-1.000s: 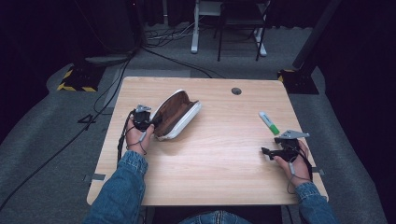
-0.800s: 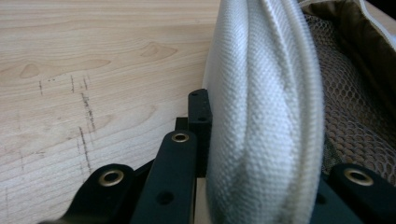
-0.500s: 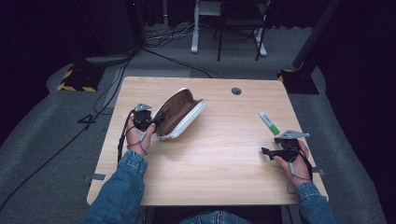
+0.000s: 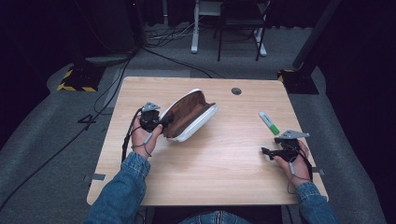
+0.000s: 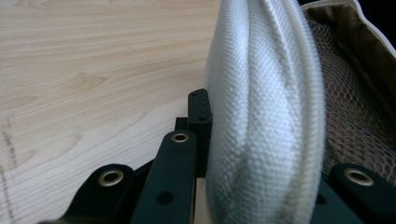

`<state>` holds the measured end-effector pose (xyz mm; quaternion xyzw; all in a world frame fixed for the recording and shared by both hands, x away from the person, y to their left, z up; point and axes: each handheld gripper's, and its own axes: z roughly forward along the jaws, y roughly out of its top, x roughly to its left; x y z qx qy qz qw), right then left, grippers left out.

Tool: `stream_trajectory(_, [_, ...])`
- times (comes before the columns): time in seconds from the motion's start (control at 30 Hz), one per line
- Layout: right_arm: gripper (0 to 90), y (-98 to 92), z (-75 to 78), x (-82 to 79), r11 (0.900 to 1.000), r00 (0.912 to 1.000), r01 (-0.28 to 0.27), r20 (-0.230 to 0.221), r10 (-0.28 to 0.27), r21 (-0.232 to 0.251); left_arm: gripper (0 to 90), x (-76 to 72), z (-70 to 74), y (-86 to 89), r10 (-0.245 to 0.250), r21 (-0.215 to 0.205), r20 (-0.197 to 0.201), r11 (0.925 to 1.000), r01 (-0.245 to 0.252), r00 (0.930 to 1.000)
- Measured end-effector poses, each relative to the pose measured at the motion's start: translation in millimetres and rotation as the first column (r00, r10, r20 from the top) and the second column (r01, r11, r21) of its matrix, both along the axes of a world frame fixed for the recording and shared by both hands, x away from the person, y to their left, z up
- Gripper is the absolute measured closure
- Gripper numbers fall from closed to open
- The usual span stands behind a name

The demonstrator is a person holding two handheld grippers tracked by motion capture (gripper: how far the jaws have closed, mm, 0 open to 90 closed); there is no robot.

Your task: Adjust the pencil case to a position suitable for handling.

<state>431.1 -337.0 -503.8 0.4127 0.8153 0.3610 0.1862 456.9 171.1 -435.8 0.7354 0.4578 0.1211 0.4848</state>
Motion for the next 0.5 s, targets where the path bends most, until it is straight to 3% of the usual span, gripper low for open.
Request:
stream_trajectory(0.27, [18.4,0.0,0.0,0.0,1.0,1.0,-0.001,0.0,0.001,0.0,83.8,-10.9,7.8,-15.2,-0.069,-0.001,0.001,0.9976,0.069,0.9976])
stream_trajectory(0.5, [18.4,0.0,0.0,0.0,1.0,1.0,-0.001,0.0,0.001,0.0,83.7,-21.8,10.4,-30.9,-0.144,0.002,-0.008,0.9896,0.144,0.9896])
